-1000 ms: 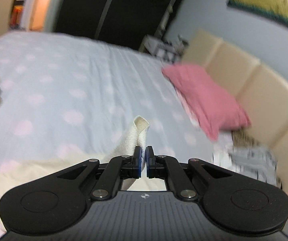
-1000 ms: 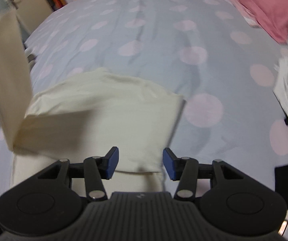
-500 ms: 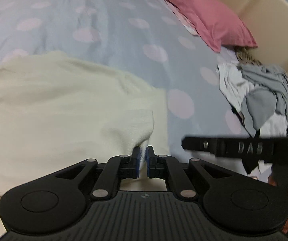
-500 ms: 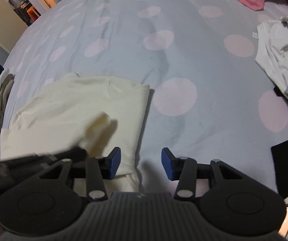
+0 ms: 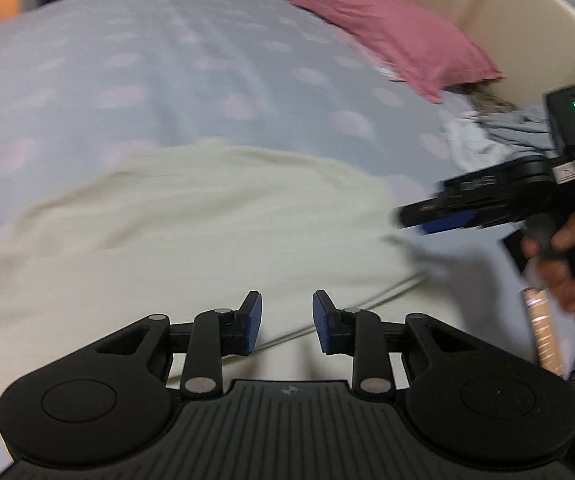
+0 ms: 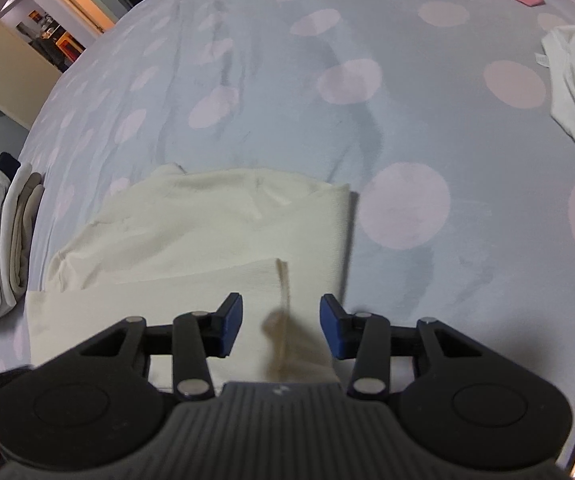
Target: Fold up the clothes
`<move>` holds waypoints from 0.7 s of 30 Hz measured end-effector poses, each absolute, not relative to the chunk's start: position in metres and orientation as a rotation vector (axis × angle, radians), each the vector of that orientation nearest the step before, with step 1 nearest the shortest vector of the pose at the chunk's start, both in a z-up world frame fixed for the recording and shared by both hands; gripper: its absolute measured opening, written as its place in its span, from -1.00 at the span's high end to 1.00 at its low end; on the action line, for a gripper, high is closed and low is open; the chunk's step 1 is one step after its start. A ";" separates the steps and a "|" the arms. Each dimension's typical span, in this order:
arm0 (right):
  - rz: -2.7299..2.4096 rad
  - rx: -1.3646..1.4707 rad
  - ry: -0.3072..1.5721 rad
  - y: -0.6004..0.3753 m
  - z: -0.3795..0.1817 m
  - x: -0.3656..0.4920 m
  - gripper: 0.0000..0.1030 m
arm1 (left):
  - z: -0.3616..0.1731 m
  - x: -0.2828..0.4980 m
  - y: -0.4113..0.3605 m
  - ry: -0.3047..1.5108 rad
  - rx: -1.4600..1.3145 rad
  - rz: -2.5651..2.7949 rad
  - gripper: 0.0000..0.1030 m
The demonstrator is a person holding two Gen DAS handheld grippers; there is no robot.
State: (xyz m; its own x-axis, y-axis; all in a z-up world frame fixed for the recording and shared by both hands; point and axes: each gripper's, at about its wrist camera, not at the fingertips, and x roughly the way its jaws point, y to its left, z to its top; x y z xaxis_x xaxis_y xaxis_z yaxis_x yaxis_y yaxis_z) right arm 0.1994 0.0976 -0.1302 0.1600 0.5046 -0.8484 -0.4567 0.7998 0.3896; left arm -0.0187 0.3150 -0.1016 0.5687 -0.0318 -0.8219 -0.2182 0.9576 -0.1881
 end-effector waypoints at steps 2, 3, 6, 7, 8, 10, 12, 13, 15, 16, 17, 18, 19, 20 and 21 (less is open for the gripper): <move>0.702 0.039 1.224 0.104 -0.131 0.197 0.13 | -0.096 -0.042 0.344 0.965 -0.263 0.187 0.49; 0.699 0.032 1.224 0.107 -0.132 0.197 0.13 | -0.094 -0.053 0.360 0.966 -0.259 0.232 0.49; 0.684 0.008 1.222 0.117 -0.136 0.197 0.13 | -0.090 -0.084 0.408 0.953 -0.303 0.379 0.49; 0.677 -0.001 1.219 0.121 -0.138 0.198 0.13 | -0.088 -0.093 0.422 0.944 -0.327 0.422 0.49; 0.670 -0.008 1.216 0.124 -0.140 0.199 0.13 | -0.088 -0.101 0.436 0.931 -0.353 0.464 0.49; 0.662 -0.030 1.206 0.130 -0.144 0.200 0.13 | -0.088 -0.110 0.461 0.897 -0.409 0.533 0.49; 0.657 -0.048 1.203 0.133 -0.148 0.199 0.18 | -0.092 -0.110 0.478 0.878 -0.463 0.554 0.49; 0.655 -0.051 1.199 0.135 -0.148 0.198 0.32 | -0.094 -0.109 0.487 0.868 -0.490 0.565 0.49; 0.652 -0.059 1.190 0.137 -0.149 0.196 0.59 | -0.098 -0.102 0.500 0.864 -0.530 0.575 0.49; 0.655 -0.071 1.180 0.139 -0.147 0.193 0.78 | -0.100 -0.097 0.504 0.865 -0.542 0.577 0.49; 0.659 -0.082 1.169 0.140 -0.145 0.191 0.84 | -0.101 -0.091 0.508 0.864 -0.540 0.578 0.49; 0.663 -0.092 1.152 0.140 -0.142 0.188 0.85 | -0.102 -0.084 0.511 0.868 -0.536 0.579 0.49; 0.668 -0.103 1.134 0.140 -0.138 0.185 0.87 | -0.104 -0.076 0.513 0.872 -0.533 0.583 0.49; 0.676 -0.114 1.116 0.140 -0.134 0.183 0.88 | -0.106 -0.069 0.515 0.876 -0.531 0.587 0.49; 0.670 -0.116 1.094 0.138 -0.129 0.183 0.88 | -0.108 -0.061 0.517 0.880 -0.529 0.592 0.49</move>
State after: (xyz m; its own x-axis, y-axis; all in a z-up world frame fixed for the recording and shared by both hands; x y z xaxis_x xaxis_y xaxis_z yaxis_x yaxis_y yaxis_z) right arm 0.1828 0.1380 -0.1293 0.2845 0.4444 -0.8494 -0.5548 0.7990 0.2322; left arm -0.0615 0.5175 -0.1085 0.5007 0.2562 -0.8269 -0.6694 0.7202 -0.1822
